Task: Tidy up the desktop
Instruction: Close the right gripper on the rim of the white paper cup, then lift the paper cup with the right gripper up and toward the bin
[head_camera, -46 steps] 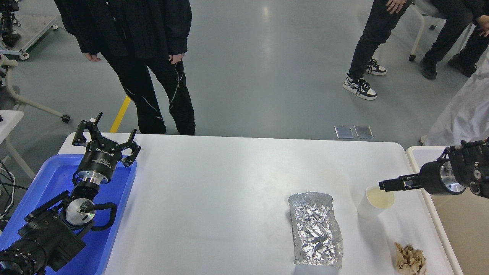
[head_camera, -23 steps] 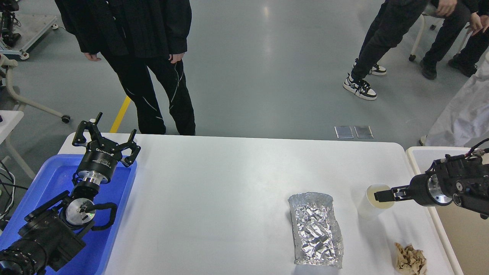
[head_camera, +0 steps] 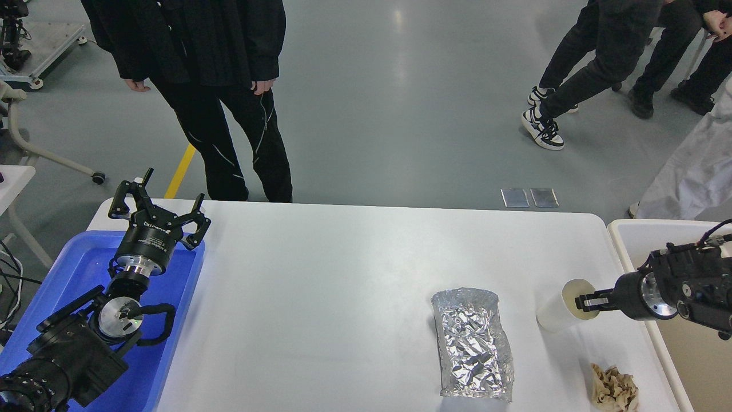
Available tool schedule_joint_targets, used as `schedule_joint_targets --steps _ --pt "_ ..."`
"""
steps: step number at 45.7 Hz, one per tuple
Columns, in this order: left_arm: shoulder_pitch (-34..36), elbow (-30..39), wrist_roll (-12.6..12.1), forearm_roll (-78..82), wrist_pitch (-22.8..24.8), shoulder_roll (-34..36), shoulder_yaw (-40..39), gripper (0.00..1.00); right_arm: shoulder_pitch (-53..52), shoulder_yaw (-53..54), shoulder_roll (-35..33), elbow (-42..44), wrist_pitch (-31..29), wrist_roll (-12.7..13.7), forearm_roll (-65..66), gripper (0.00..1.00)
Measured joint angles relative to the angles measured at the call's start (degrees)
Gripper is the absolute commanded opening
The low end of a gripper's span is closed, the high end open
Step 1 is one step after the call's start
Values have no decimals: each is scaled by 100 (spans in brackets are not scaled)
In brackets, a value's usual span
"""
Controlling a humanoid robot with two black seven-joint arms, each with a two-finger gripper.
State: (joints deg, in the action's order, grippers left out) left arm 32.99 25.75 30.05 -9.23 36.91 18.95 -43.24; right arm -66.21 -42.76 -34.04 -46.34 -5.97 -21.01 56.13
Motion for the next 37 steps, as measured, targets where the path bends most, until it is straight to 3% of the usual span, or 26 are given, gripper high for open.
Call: schedule_joint_targets --steps 19,37 --pt "2 1 0 -1 -4 1 0 100 -323 95 -272 -48 -94 -11 -553 0" --pt "-1 0 0 0 -3 3 0 100 -920 1548 -1461 -493 -1272 -208 -908 0"
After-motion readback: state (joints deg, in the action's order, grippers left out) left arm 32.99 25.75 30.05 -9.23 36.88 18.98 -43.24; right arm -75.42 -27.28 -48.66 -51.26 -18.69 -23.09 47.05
